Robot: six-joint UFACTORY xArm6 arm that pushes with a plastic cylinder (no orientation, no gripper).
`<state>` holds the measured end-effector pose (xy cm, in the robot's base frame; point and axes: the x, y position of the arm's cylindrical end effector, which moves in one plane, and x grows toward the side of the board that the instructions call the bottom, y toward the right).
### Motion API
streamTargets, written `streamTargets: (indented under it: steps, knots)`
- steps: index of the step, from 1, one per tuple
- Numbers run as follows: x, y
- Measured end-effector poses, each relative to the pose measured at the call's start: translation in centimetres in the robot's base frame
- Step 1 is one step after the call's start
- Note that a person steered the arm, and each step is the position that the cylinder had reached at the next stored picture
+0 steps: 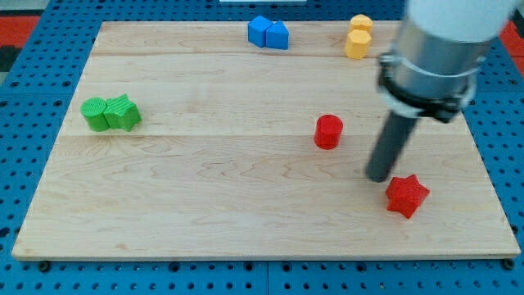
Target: Place the red circle to the top left of red star
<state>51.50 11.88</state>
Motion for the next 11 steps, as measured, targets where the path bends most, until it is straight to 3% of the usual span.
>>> streamTargets:
  steps: [1, 2, 3, 4, 5, 8, 9, 11]
  knots:
    - [-0.3, -8.0]
    - [-6.2, -11.8]
    - [-11.9, -10.5]
    - [-11.7, -4.5]
    - [-5.7, -4.4]
    - [-2.0, -2.0]
    - [-2.0, -2.0]
    - [-8.7, -2.9]
